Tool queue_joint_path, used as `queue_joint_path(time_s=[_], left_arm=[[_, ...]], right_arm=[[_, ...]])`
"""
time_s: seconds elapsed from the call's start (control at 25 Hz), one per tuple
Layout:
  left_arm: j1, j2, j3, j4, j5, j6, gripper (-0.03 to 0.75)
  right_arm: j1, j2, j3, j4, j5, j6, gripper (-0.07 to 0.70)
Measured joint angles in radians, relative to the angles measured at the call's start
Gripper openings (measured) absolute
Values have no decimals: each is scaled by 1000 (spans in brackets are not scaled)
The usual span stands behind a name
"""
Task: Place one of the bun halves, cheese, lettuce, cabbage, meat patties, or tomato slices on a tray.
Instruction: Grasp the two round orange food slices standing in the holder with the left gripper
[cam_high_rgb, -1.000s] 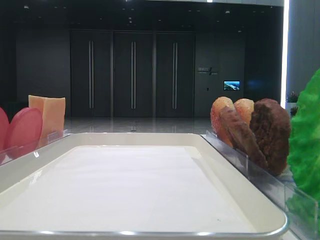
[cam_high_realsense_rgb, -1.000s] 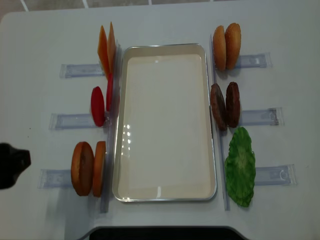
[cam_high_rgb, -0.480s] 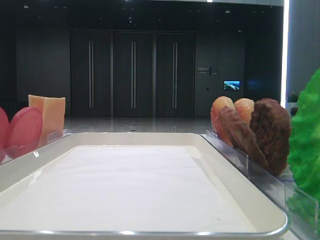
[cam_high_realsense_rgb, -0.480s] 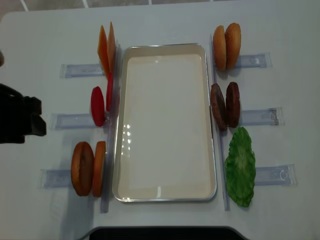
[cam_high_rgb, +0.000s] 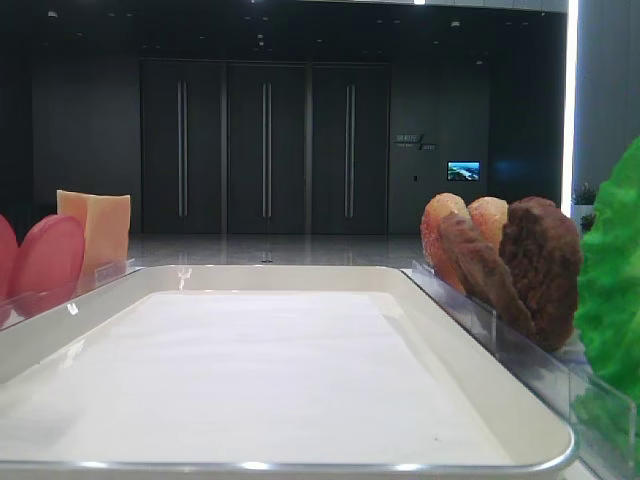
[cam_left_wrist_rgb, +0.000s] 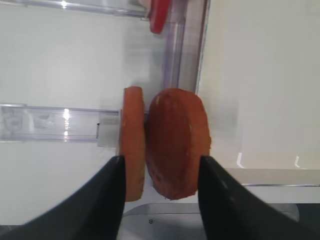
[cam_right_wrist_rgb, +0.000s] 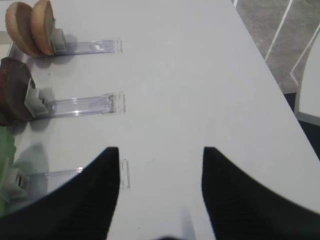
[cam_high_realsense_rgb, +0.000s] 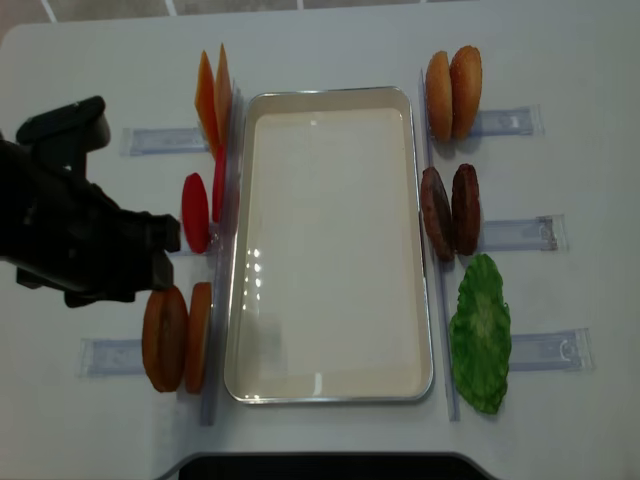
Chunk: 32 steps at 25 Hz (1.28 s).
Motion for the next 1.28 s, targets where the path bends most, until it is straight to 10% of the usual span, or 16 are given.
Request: queue_joint_path(time_s=[0.24, 1.28], left_arm=[[-117, 14, 0, 72, -2, -174, 361], [-120, 325, -5, 67, -144, -187, 367]], right_arm=[[0, 0, 0, 0, 0, 0, 358], [0, 0, 0, 0, 0, 0, 358]])
